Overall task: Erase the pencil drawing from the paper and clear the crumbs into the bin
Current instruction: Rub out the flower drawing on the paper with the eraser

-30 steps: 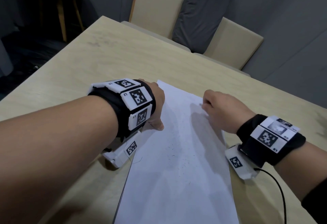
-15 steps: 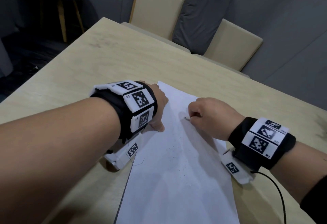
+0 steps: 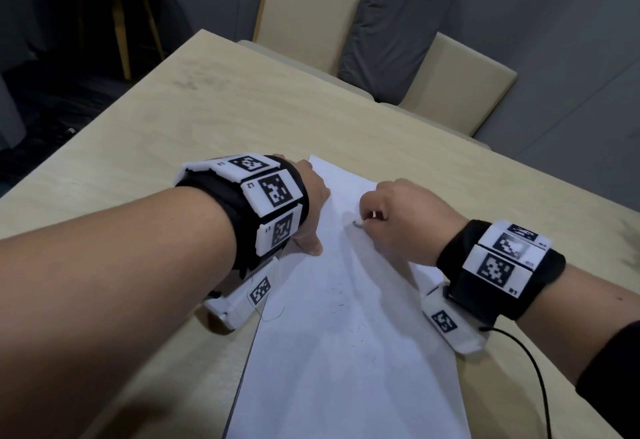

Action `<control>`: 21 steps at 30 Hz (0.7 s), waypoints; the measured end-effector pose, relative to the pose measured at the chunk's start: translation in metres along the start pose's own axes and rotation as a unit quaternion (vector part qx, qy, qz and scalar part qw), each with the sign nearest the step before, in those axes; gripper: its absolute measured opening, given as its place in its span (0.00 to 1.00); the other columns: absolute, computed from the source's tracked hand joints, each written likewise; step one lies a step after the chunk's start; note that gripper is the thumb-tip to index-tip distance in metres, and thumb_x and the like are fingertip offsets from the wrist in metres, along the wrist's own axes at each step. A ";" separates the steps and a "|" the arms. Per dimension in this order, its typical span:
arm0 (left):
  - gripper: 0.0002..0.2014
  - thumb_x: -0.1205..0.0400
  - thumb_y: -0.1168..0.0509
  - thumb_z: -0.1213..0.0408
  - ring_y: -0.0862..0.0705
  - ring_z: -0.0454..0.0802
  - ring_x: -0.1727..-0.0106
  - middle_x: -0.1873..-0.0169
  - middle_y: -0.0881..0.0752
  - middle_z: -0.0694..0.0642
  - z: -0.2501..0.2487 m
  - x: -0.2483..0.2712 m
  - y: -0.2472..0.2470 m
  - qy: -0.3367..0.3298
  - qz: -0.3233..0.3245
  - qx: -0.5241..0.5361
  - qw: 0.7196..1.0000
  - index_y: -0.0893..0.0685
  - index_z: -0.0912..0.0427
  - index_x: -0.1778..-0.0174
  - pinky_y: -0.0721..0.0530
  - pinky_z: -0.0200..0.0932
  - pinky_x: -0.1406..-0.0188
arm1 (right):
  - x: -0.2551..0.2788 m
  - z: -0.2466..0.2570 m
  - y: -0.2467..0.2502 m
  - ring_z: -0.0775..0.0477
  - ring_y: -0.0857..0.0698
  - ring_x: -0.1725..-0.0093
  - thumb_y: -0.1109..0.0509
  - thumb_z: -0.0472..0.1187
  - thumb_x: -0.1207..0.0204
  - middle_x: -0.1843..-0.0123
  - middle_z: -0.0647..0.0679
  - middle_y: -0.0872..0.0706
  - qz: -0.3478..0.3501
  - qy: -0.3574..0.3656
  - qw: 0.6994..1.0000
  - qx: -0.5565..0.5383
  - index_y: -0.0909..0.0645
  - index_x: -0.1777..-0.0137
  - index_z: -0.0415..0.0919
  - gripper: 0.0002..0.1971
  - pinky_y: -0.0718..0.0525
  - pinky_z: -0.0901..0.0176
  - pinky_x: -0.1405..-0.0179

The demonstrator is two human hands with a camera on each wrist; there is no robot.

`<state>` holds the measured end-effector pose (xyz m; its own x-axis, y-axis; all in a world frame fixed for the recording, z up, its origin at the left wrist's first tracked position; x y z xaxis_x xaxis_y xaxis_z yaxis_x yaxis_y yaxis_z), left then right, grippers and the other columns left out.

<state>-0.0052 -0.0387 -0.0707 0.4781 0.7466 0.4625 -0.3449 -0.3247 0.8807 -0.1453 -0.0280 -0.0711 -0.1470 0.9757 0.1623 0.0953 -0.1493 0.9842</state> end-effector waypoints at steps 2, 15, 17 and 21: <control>0.37 0.20 0.36 0.35 0.28 0.59 0.30 0.29 0.27 0.57 0.000 0.000 0.001 0.000 -0.002 0.003 1.000 0.33 0.50 0.19 0.31 0.51 0.51 | -0.001 -0.005 0.000 0.42 0.24 0.50 0.36 0.43 0.23 0.58 0.51 0.20 0.004 -0.014 1.000 0.010 0.19 0.58 0.47 0.05 0.22 0.51 0.56; 0.35 0.21 0.34 0.35 0.29 0.58 0.43 0.32 0.26 0.56 0.003 0.002 -0.001 0.003 0.006 0.013 1.000 0.30 0.50 0.22 0.31 0.50 0.53 | 0.006 -0.013 0.001 0.43 0.24 0.51 0.36 0.44 0.21 0.60 0.49 0.18 0.001 -0.036 0.999 -0.010 0.17 0.59 0.46 0.08 0.21 0.49 0.55; 0.36 0.21 0.34 0.35 0.26 0.59 0.35 0.31 0.26 0.56 0.002 0.001 -0.001 0.004 0.008 0.014 1.000 0.30 0.49 0.21 0.30 0.51 0.52 | 0.010 -0.015 0.000 0.43 0.24 0.50 0.36 0.45 0.20 0.59 0.50 0.18 0.013 -0.042 0.999 -0.005 0.18 0.59 0.47 0.08 0.21 0.49 0.54; 0.35 0.20 0.35 0.35 0.27 0.59 0.31 0.31 0.26 0.56 0.003 0.001 -0.001 0.003 0.008 0.014 1.000 0.30 0.50 0.21 0.30 0.50 0.52 | 0.019 -0.026 0.004 0.40 0.25 0.50 0.38 0.44 0.20 0.59 0.50 0.20 -0.007 -0.054 0.997 0.062 0.20 0.59 0.48 0.08 0.25 0.50 0.56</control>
<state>-0.0022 -0.0391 -0.0712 0.4678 0.7443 0.4766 -0.3304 -0.3528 0.8754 -0.1730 -0.0138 -0.0622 -0.0425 0.9902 0.1334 0.2160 -0.1212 0.9688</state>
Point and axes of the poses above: each hand's wrist, its own x-axis away from the middle knuckle, its own y-axis out of the back of the hand, z = x × y, the point moved 6 cm from there along -x, towards the middle knuckle
